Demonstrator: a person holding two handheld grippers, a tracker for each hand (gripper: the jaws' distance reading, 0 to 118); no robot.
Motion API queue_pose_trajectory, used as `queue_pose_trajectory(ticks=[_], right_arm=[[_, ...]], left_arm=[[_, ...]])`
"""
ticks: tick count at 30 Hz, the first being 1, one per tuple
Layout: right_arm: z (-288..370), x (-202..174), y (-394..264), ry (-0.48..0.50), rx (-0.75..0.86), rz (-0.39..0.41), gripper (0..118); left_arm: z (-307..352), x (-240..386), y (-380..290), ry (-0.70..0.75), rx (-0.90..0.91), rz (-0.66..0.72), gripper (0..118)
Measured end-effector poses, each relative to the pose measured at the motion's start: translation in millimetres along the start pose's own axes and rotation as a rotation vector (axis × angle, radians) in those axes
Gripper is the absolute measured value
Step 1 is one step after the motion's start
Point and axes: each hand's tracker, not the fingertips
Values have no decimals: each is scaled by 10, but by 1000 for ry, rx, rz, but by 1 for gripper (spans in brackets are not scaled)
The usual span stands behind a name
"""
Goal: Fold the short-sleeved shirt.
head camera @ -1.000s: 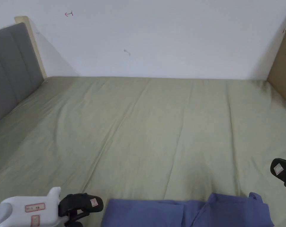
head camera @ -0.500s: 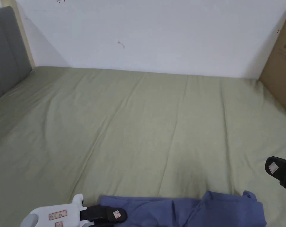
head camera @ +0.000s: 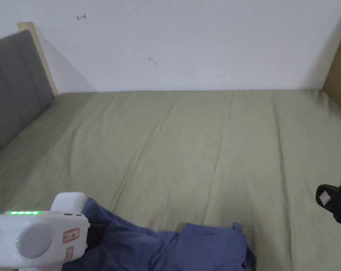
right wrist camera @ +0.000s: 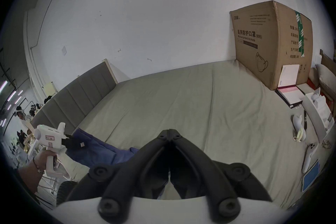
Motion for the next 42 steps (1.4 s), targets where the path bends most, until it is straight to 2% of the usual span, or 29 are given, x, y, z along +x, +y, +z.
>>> queue_pose_trajectory(ticks=[4,7,9,10,11,12,13,14,15,19,20,21,23,24,25,26,28,31,35,37,40,42], right_arm=[[53,74,-48,21,1,-32,0],[113,157,-68,16,7,-48,0],[148,226,-83,6,9,-70,0],[162,263,-90,-1,10,-84,0],[174,298,-95,-7,9,-97,0],[188,336,-101,-14,11,-109,0],[199,384,-109,-21,14,-122,0],[209,419,-114,-27,16,-131,0],[224,452,-116,-29,20,-138,0],[256,529,-119,-39,33,-145,0],[252,540,-117,-40,33,-145,0],[248,546,-118,-40,33,-146,0],[229,557,-120,-36,30,-146,0],[216,562,-125,-35,27,-146,0],[206,564,-133,-36,24,-145,0],[198,566,-139,-37,21,-146,0],[190,576,-146,-36,19,-153,0],[183,578,-145,-32,17,-160,0],[172,607,-130,-58,14,-136,0],[171,608,-128,-62,6,-135,0],[169,600,-145,-51,-4,-147,0],[153,565,-162,-44,-16,-153,0]], left_arm=[[-134,403,187,-343,-78,205,9],[-452,903,250,-409,-137,199,10],[-701,1228,255,-438,-174,152,20],[-822,1373,249,-464,-204,136,32],[-912,1459,237,-492,-229,148,50],[-1009,1568,203,-527,-257,158,86],[-1070,1639,182,-569,-279,180,112],[-1083,1675,160,-598,-290,199,118],[-1022,1639,211,-619,-232,214,111],[-743,1445,277,-599,-169,200,111],[-667,1419,255,-578,-149,159,105],[-559,1388,270,-564,-116,109,82],[-397,1390,272,-468,-20,26,16],[-382,1449,226,-426,-10,-25,4],[-391,1494,209,-402,-3,-65,3],[-419,1547,210,-441,-5,-90,3],[-661,1727,150,-463,-121,-96,3],[-1001,1982,27,-467,-199,-130,3],[-1652,2224,-243,-339,-349,-218,3],[-1678,2142,-259,-458,-287,-128,2],[-1650,1920,-171,-572,-369,70,3],[-1487,1759,-164,-643,-347,166,3]])
